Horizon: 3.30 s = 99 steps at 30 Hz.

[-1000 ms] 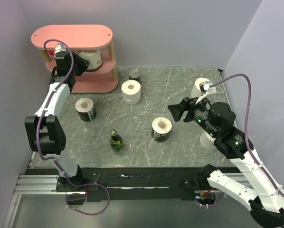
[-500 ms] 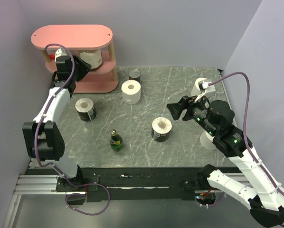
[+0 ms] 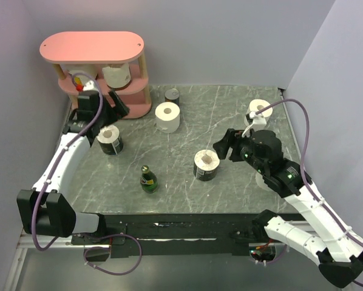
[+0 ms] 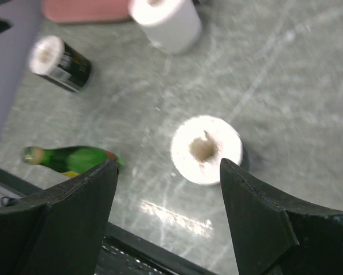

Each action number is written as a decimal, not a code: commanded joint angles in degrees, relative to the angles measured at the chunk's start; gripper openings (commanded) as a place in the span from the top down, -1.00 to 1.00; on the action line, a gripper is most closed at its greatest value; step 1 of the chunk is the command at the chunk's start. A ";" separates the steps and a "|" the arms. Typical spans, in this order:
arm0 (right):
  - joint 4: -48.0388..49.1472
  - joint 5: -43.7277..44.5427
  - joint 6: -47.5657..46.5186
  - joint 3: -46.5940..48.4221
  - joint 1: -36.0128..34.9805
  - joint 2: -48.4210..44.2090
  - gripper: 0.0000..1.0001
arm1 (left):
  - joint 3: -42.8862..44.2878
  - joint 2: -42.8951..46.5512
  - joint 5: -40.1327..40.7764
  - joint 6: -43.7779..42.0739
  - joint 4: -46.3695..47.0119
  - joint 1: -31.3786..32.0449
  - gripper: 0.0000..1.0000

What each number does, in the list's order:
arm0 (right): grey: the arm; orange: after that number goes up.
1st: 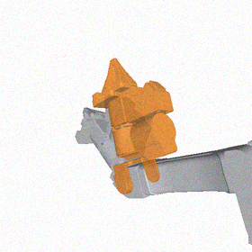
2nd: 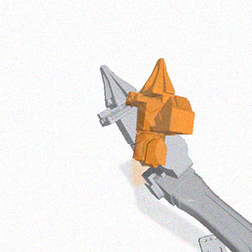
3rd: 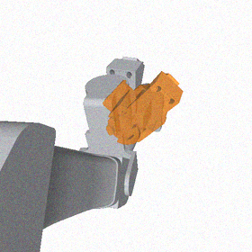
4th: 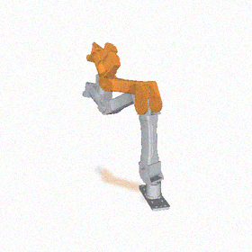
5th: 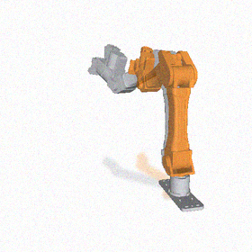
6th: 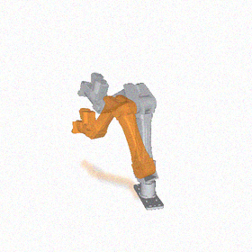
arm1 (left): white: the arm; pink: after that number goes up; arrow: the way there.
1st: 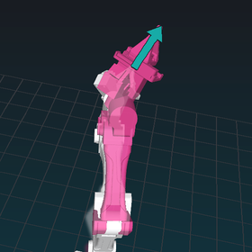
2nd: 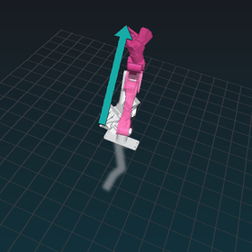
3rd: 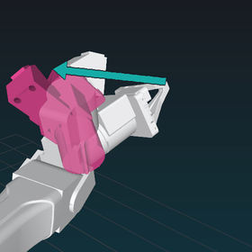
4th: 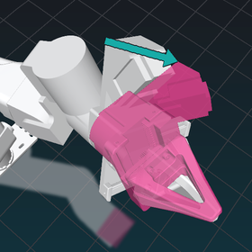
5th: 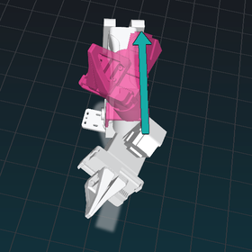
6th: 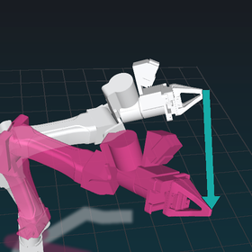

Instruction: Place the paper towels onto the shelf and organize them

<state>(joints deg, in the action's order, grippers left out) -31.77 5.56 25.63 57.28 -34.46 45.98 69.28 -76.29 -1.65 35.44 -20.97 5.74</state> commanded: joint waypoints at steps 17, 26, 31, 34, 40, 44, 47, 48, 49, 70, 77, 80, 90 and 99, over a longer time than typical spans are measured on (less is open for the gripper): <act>-2.69 1.91 6.90 -6.30 0.27 2.10 -0.57 | -8.01 1.41 20.27 6.90 -12.69 -5.65 -0.89; -0.32 1.56 1.88 -9.55 0.27 -4.04 -0.57 | -10.39 -0.17 15.11 13.95 -10.05 -9.86 -0.76; 0.39 0.85 2.06 -10.69 0.27 -5.63 -0.57 | -9.68 -4.39 15.89 16.32 -10.32 -10.31 -0.71; 0.48 0.59 1.53 -10.26 0.36 -5.64 -0.57 | -11.43 -4.74 13.08 15.98 -6.20 -10.40 -0.67; 0.92 -0.11 0.92 -9.73 0.27 -6.25 -0.57 | -12.59 -7.38 10.72 15.80 -3.29 -10.31 -0.51; 0.83 -0.11 0.91 -9.99 0.27 -6.78 -0.57 | -12.67 -9.48 8.07 14.84 -1.44 -10.39 -0.34; 0.48 0.24 0.74 -9.55 0.27 -6.95 -0.57 | -12.32 -10.36 7.10 14.74 -1.09 -10.40 -0.16; 0.31 0.24 0.83 -9.55 0.27 -7.04 -0.57 | -12.06 -10.46 7.10 14.83 -1.26 -10.40 -0.06; 0.39 0.33 0.91 -9.55 0.27 -7.13 -0.57 | -11.54 -10.63 7.27 15.01 -1.70 -10.31 0.00; 0.39 0.32 1.88 -9.82 0.36 -8.27 -0.57 | 9.38 -23.28 4.72 18.61 1.02 -19.98 0.18; 0.57 -0.29 2.06 -7.88 0.18 -6.60 -0.57 | 15.89 -29.35 4.47 18.96 1.11 -20.77 0.16; 1.01 -0.81 2.67 -7.53 0.18 -5.90 -0.57 | 18.96 -31.28 4.72 18.96 1.37 -20.94 0.15; 1.36 -0.64 2.76 -6.48 0.18 -3.18 -0.56 | 23.10 -35.50 2.45 19.84 4.70 -21.38 0.12; 1.53 -0.82 2.76 -5.60 0.18 -2.56 -0.56 | 20.20 -33.31 2.09 20.55 6.82 -21.56 -0.30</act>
<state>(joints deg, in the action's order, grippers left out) -32.84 4.82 28.05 48.80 -34.46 43.64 89.38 -112.44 1.30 54.83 -18.13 -15.44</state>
